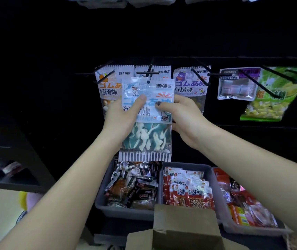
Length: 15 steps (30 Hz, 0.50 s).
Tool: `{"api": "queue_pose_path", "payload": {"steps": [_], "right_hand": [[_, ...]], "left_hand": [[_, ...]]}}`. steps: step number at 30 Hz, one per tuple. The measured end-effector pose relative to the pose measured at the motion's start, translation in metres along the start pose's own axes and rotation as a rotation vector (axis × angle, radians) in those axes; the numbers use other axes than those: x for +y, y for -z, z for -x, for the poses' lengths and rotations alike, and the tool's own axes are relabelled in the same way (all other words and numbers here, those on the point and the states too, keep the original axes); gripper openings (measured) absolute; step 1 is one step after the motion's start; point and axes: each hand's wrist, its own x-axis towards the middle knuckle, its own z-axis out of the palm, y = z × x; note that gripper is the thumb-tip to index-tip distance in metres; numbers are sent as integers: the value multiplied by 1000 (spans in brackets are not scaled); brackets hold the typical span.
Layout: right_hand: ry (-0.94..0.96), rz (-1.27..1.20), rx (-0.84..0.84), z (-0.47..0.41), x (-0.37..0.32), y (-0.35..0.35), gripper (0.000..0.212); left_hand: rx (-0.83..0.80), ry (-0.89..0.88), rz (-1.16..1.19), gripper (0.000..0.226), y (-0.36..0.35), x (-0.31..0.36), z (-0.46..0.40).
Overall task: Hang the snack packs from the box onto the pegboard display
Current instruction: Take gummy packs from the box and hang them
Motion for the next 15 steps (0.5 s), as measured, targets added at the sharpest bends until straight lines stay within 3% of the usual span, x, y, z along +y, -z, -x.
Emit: {"api": "queue_pose_path", "payload": {"steps": [2,12,13,15], "right_hand": [[-11,-2,1,-2,1,1,20],[-61,17,56,-35,11,6,21],[-60,19,64,-42,12,6,21],[-42,47,97,-60,15,9,21]], "left_hand": [[-10,33,1,132,-1,-7,-6],[-50,94,-24,128,-15,-25,-40],[-45,96,-42,120,-17,-22,-43],[-23,83,-90,81,-21,-22,-57]]}}
